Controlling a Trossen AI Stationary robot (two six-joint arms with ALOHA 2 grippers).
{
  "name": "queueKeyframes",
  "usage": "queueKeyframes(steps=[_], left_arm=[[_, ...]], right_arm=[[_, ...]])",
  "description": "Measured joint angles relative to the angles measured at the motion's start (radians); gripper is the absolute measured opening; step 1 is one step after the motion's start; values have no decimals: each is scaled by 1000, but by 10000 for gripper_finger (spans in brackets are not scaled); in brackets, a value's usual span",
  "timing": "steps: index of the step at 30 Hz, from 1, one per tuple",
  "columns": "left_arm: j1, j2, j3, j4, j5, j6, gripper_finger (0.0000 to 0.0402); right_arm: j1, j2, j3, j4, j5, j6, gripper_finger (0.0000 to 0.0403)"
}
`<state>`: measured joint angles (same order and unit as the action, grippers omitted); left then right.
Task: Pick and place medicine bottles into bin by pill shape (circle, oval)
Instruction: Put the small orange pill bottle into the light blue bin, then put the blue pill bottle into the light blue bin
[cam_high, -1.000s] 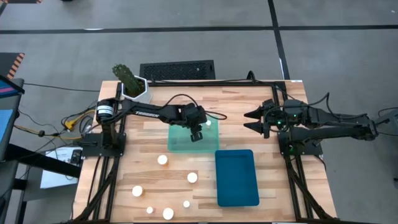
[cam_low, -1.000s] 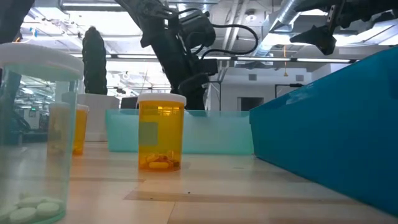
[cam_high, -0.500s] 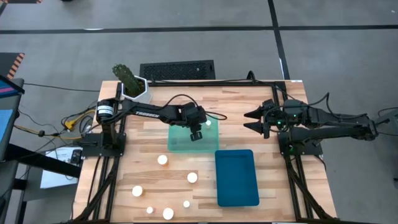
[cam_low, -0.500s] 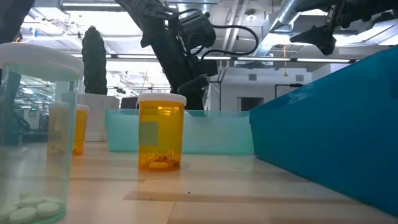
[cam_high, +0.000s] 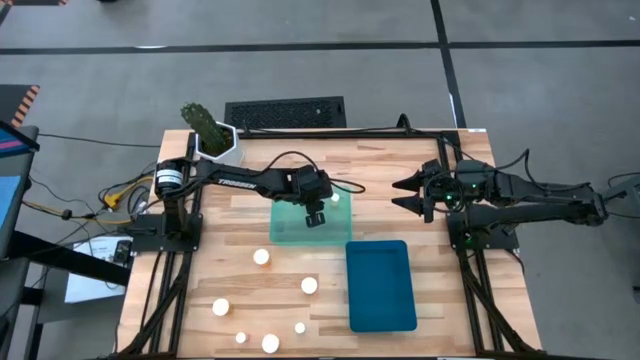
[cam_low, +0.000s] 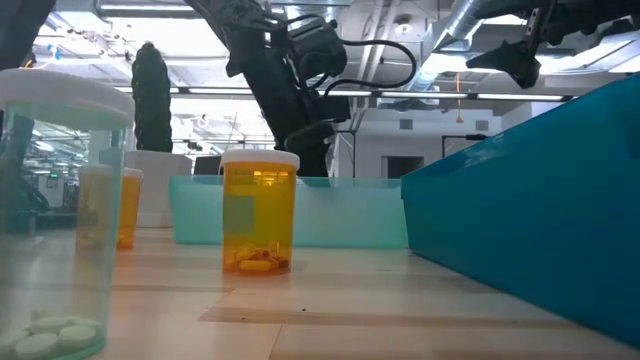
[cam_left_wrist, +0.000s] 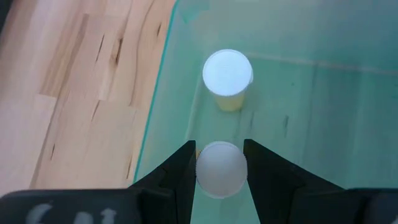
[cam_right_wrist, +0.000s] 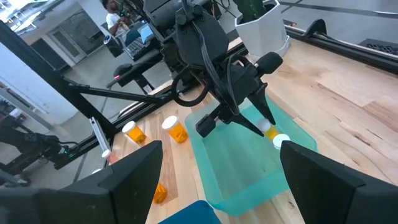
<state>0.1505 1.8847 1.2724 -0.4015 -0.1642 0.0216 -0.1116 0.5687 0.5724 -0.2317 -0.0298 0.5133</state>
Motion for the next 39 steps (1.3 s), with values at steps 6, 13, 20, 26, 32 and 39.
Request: queueKeyframes(steps=[6, 13, 20, 26, 32, 39], left_arm=[[0, 0, 0, 4, 3, -1, 122], [0, 0, 0, 9, -24, -6, 166], [-1, 0, 0, 8, -19, -11, 190], [-10, -5, 39, -46, 0, -24, 221], [-40, -6, 174, -226, 0, -4, 254], [-128, -19, 360, -531, 73, -11, 261]], right_arm=[[0, 0, 0, 0, 0, 0, 333], [0, 0, 0, 0, 0, 0, 333], [0, 0, 0, 0, 0, 1, 333], [0, 0, 0, 0, 0, 1, 333], [0, 0, 0, 0, 0, 1, 333], [0, 0, 0, 0, 0, -17, 333]])
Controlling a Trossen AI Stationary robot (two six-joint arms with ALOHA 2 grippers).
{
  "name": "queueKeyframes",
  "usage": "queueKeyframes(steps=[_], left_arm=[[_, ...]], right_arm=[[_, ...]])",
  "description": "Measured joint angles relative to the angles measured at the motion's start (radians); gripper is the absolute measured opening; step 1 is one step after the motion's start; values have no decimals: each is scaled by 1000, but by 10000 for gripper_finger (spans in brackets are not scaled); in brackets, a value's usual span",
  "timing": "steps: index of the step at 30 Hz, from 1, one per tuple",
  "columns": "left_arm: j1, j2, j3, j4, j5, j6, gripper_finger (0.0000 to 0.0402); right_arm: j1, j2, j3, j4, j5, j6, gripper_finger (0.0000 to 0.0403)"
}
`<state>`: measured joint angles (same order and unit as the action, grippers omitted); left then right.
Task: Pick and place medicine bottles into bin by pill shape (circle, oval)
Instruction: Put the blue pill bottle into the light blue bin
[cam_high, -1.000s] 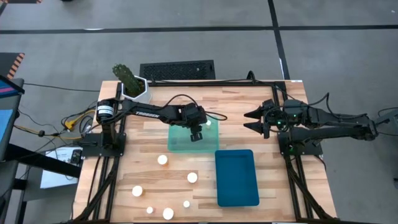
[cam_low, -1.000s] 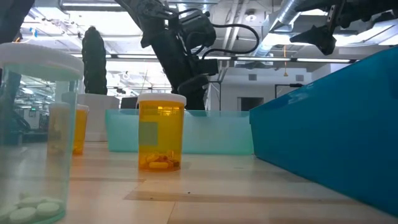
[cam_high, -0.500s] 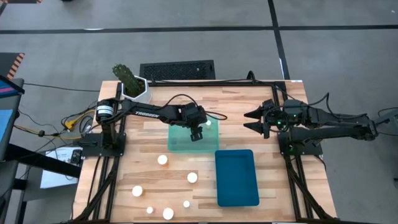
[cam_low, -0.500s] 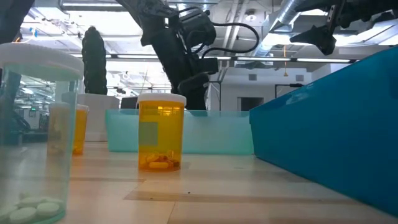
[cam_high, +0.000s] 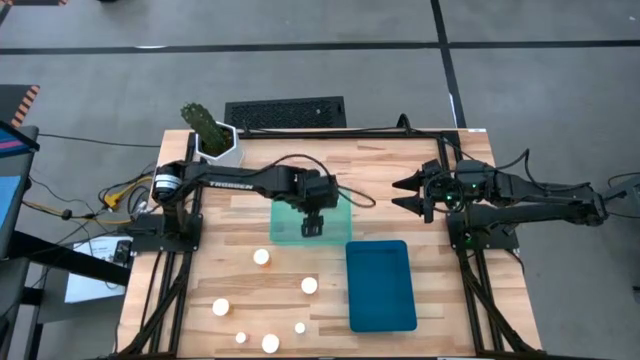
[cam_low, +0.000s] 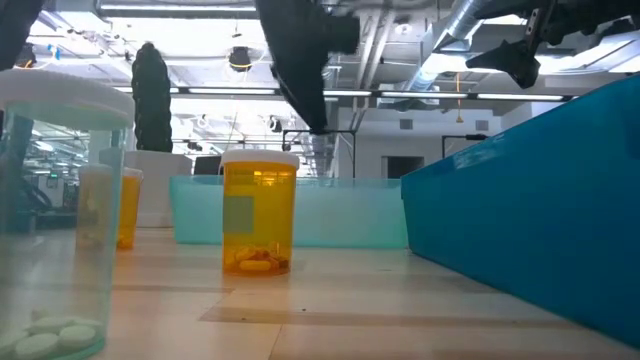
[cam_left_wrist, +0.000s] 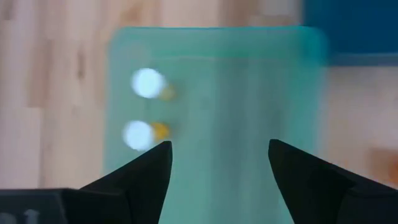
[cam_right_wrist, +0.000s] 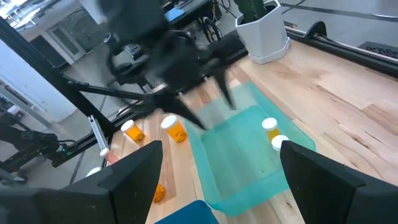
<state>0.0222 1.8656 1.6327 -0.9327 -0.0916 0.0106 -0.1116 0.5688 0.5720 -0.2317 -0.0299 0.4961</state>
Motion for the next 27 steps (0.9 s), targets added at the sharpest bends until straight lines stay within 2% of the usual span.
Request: queueKeyframes(steps=[7, 18, 21, 27], left_arm=[[-169, -95, 4, -96, 18, -231, 261], [-566, -128, 4, 47, -155, -628, 261], [-633, -112, 4, 116, -234, -660, 261], [-676, -5, 3, 237, -206, -632, 261]], right_arm=[[0, 0, 0, 0, 0, -2, 333], [0, 0, 0, 0, -56, 0, 333], [0, 0, 0, 0, -65, 0, 333], [0, 0, 0, -1, -79, 11, 333]])
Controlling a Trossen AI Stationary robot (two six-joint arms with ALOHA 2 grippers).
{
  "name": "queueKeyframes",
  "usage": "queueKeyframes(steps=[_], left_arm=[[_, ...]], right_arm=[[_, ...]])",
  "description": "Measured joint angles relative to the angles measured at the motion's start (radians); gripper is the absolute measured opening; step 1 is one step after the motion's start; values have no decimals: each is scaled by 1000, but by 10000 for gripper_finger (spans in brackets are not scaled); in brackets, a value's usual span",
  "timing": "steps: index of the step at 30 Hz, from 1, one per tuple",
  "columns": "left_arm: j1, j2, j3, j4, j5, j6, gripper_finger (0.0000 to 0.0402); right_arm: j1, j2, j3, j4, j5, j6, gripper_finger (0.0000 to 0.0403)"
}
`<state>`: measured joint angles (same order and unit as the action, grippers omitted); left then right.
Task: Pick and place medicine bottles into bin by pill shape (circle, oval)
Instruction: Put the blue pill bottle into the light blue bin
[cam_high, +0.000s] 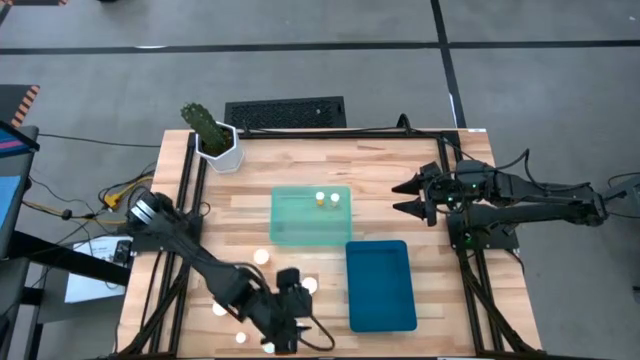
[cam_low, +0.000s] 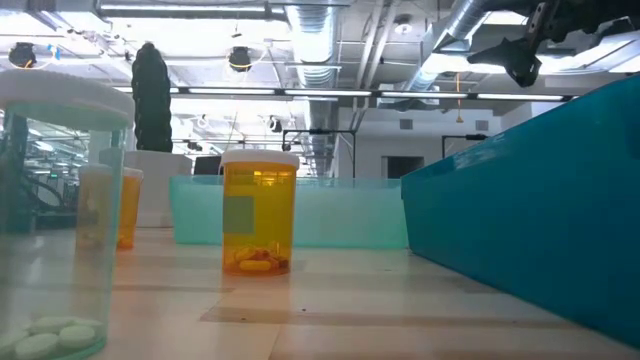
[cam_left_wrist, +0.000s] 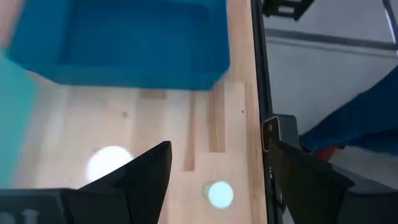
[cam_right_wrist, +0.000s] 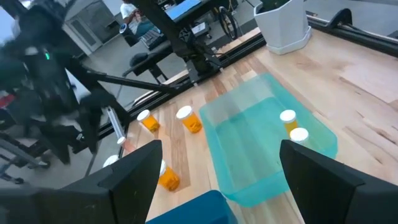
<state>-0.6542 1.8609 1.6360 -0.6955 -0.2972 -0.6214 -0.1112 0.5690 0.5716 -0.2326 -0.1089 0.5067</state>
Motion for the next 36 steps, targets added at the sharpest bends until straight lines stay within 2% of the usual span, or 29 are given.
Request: queueKeyframes(steps=[8, 14, 21, 26, 36], left_arm=[[-15, 135, 2, 20, -1, -26, 261], [-26, 210, 2, 48, 40, -39, 261], [-37, 219, 2, -37, 1, -77, 261], [-43, 219, 2, -39, 48, -68, 261], [-46, 219, -4, -39, 47, -65, 252]], right_arm=[[21, 0, 0, -3, -4, 16, 333], [49, 0, 0, -4, -5, 16, 333], [61, 0, 0, -7, -3, 15, 333], [61, 0, 0, -7, -2, 8, 333], [61, 0, 0, -7, 0, 7, 333]])
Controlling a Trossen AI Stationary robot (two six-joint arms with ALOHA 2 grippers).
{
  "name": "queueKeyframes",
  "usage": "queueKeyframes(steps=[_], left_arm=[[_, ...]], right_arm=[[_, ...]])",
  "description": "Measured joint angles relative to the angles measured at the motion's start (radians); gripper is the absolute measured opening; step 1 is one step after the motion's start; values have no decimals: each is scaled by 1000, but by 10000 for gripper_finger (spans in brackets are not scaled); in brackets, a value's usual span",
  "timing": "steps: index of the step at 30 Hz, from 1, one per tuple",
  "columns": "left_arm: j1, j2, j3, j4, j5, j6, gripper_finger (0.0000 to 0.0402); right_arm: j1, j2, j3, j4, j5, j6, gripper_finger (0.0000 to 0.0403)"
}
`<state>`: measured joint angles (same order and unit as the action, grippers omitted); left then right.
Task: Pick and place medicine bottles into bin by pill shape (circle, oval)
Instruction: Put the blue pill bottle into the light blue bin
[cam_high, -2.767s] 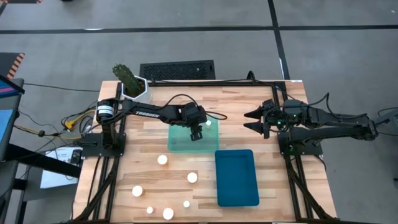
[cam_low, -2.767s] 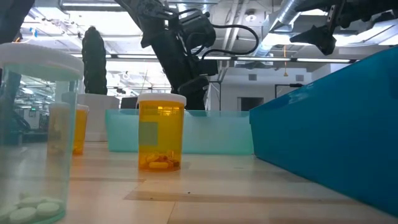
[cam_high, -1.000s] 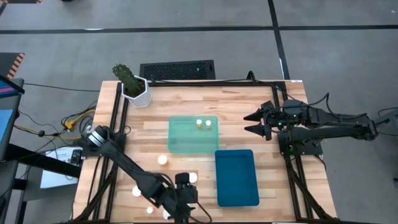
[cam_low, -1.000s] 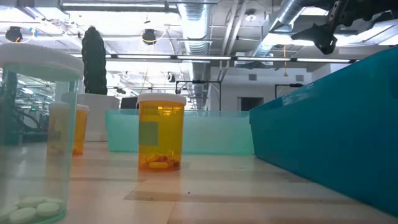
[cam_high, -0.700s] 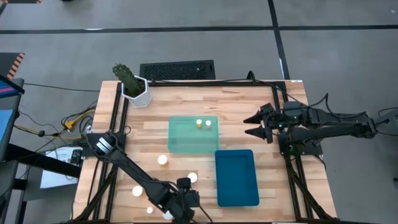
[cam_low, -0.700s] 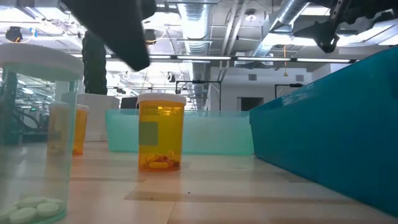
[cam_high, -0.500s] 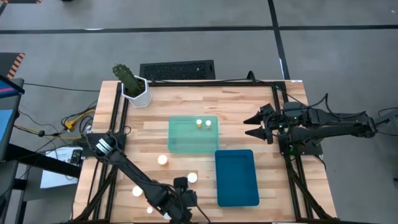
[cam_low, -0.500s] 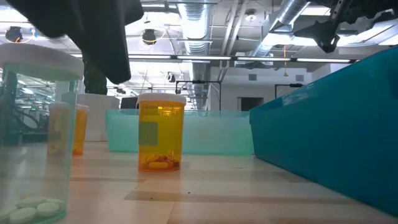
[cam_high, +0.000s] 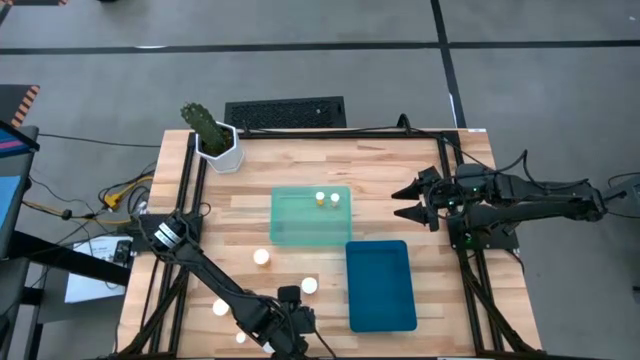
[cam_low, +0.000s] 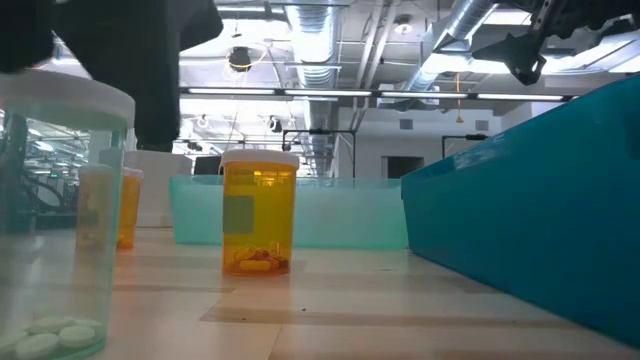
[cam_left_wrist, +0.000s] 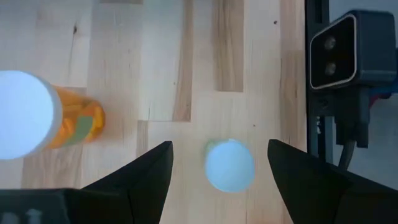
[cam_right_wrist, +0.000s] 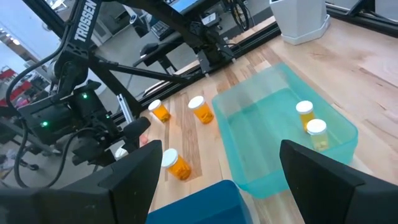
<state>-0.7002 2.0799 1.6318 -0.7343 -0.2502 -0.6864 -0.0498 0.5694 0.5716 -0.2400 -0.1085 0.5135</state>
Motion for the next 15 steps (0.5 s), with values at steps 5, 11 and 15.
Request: queueKeyframes(steps=[5, 11, 15], left_arm=[[4, 0, 0, 3, 30, 31, 235], [5, 0, 0, 0, 26, 35, 222], [5, 0, 0, -1, 26, 38, 210]], right_arm=[[0, 0, 0, -1, 0, -1, 333], [0, 0, 0, -2, 0, -1, 333], [0, 0, 0, -3, 0, -1, 333]])
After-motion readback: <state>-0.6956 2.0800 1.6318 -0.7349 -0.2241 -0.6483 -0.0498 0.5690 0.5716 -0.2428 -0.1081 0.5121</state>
